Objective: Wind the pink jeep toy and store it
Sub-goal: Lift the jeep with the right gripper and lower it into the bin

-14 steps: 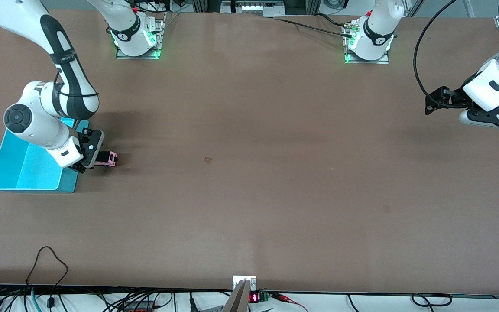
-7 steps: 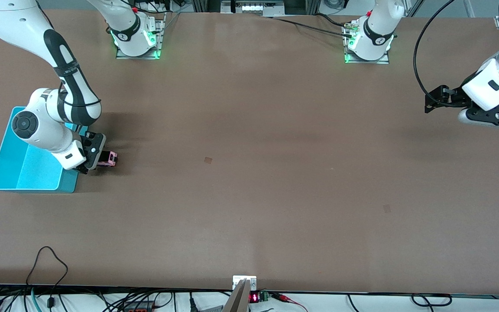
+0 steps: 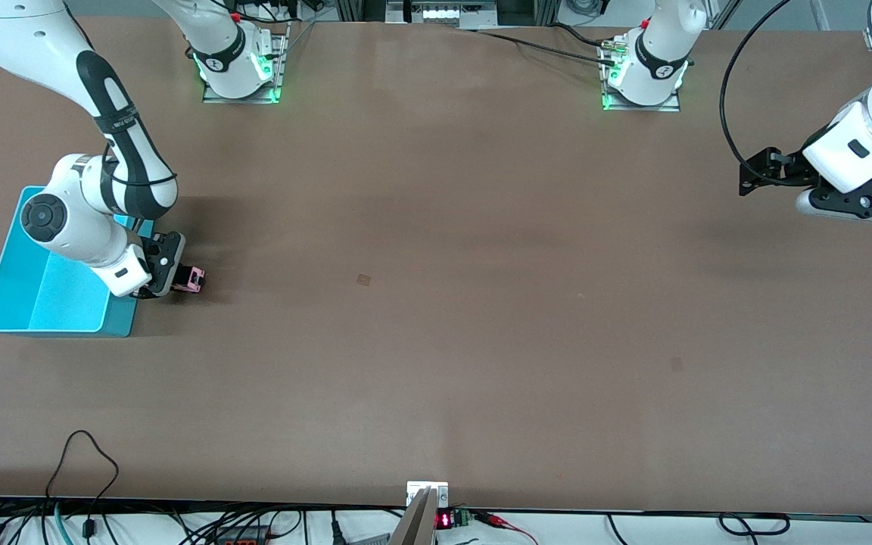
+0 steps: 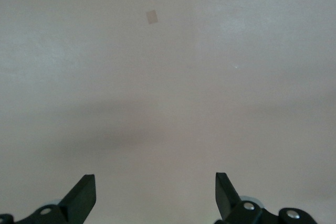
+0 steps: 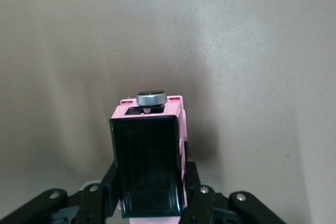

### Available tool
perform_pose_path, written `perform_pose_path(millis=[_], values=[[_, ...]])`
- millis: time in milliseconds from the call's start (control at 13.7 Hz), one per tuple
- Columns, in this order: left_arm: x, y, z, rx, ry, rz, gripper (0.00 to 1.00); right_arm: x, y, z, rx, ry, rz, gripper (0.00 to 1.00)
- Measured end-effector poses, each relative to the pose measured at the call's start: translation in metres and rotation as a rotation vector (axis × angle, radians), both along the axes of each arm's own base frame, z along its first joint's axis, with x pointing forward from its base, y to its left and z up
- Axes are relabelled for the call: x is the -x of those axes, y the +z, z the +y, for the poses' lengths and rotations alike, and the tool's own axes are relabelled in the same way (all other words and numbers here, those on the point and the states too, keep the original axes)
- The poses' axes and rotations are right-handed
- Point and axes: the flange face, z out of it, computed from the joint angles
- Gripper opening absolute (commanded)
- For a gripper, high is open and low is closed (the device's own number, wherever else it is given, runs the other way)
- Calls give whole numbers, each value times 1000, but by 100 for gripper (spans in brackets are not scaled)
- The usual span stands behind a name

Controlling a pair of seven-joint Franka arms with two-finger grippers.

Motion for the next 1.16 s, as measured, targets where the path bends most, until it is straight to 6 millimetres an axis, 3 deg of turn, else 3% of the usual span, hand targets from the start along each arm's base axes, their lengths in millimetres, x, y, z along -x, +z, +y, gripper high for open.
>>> perform_pose_path(millis=[218,655,874,1165], values=[[0,1,-2,0,-3,-3,100,-16,28,4,-2,8,-31,0],[0,3,-3,0,-6,-6,100,-56,106,15,-100,-67,-70,0],[0,3,-3,0,-6,-6,100,-55,127,-17,-131,-274,-100,0],[0,3,-4,0,-6,-6,100,-45,138,-71,-118,-656,-98,0]])
